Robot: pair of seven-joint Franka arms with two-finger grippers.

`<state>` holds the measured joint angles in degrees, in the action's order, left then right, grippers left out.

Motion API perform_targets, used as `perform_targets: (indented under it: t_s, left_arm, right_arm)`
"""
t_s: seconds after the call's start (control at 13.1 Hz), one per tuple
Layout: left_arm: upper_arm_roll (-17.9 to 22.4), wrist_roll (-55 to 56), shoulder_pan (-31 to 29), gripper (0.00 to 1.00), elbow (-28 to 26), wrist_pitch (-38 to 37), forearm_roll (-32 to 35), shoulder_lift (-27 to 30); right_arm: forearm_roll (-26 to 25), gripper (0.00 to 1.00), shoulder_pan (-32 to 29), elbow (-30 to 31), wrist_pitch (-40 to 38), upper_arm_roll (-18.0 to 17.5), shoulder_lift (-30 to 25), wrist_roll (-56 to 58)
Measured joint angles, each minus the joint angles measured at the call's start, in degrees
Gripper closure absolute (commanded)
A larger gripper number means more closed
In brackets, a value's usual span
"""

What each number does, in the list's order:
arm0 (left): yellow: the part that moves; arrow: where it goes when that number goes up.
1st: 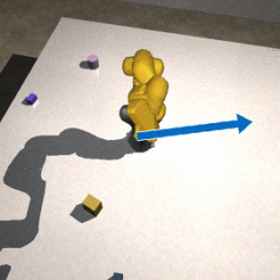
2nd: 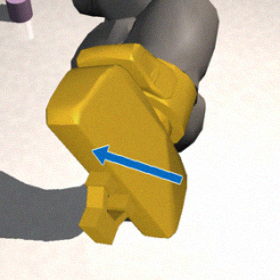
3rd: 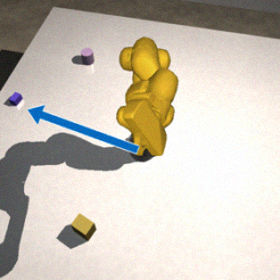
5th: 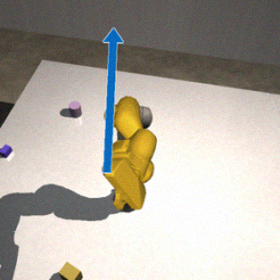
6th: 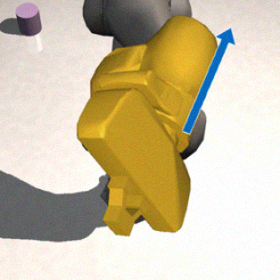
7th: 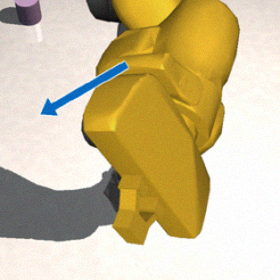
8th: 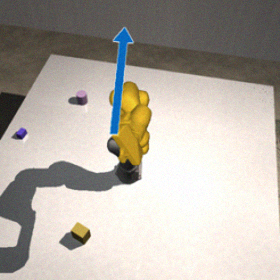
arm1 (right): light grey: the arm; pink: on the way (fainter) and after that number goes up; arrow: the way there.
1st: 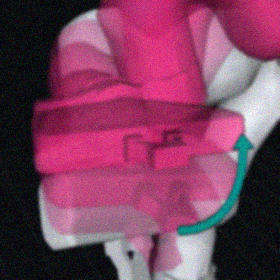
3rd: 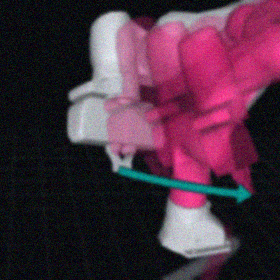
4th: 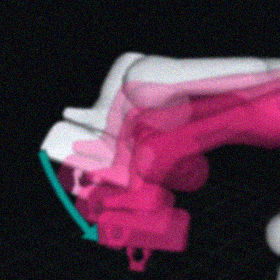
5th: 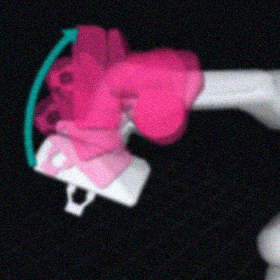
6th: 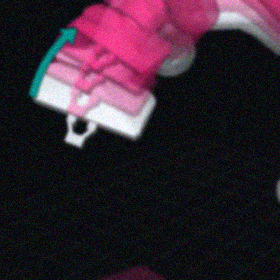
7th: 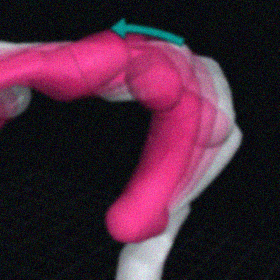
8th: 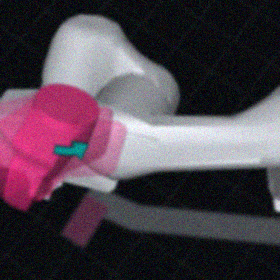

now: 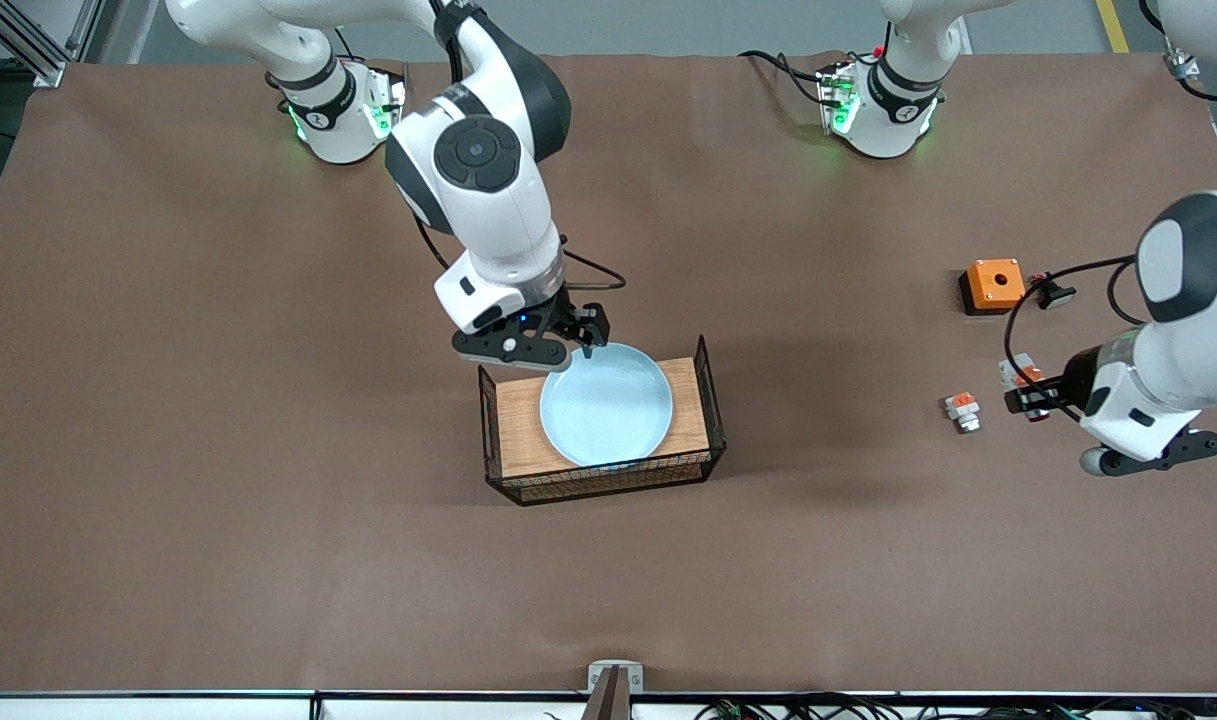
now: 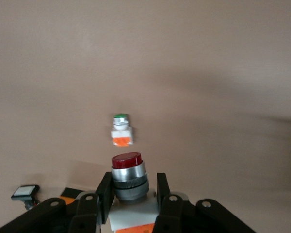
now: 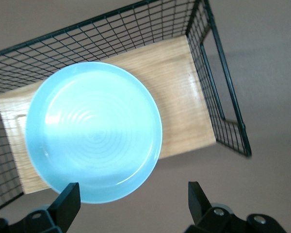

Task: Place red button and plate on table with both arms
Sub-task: 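Carry the button toward the orange box while the right gripper reaches the plate, then set the button beside the white button while the right gripper grips the plate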

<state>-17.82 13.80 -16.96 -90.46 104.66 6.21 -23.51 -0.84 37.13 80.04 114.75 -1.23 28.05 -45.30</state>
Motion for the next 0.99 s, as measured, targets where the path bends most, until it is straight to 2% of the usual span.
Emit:
perform_targets:
  t_s: [0.15,0.38,0.54,0.61,0.69,0.77,0.92,0.99]
  left_arm:
    - [0.1,-2.5,-3.5,0.93,-2.6,4.8,0.4,-3.2]
    - [0.2,-5.9,-6.7,0.92,-4.3,11.6,5.3,-9.5]
    - [0.3,-9.3,-9.0,0.89,-4.5,15.8,6.9,-13.4]
    - [0.3,-11.1,-10.3,0.82,-4.5,17.7,7.0,-15.0]
    - [0.3,-12.3,-11.1,0.75,-4.5,18.9,7.0,-16.1]
    - [0.3,-12.7,-11.4,0.64,-4.5,19.4,7.0,-16.7]
    - [0.1,-12.7,-11.0,0.00,-4.5,19.5,7.4,-17.1]
    - [0.0,-12.7,-10.9,0.00,-4.5,19.5,7.6,-17.1]
  right_arm:
    - [0.0,0.02,-0.6,-0.1,0.5,0.4,1.1,3.0]
    - [0.0,0.03,-0.8,-0.3,2.1,0.4,3.0,4.2]
    - [0.0,0.13,-0.8,-1.2,2.3,0.4,4.7,4.7]
    - [0.0,0.15,-0.8,-2.0,2.4,0.4,5.7,4.9]
    - [0.0,0.21,-0.8,-2.8,2.4,0.4,6.6,5.0]
    - [0.0,0.27,-0.8,-3.3,2.4,0.5,7.4,5.0]
    - [0.0,0.29,-1.1,-3.9,2.8,0.6,8.6,5.0]
    - [0.0,0.30,-1.3,-3.9,2.9,0.6,9.0,5.1]
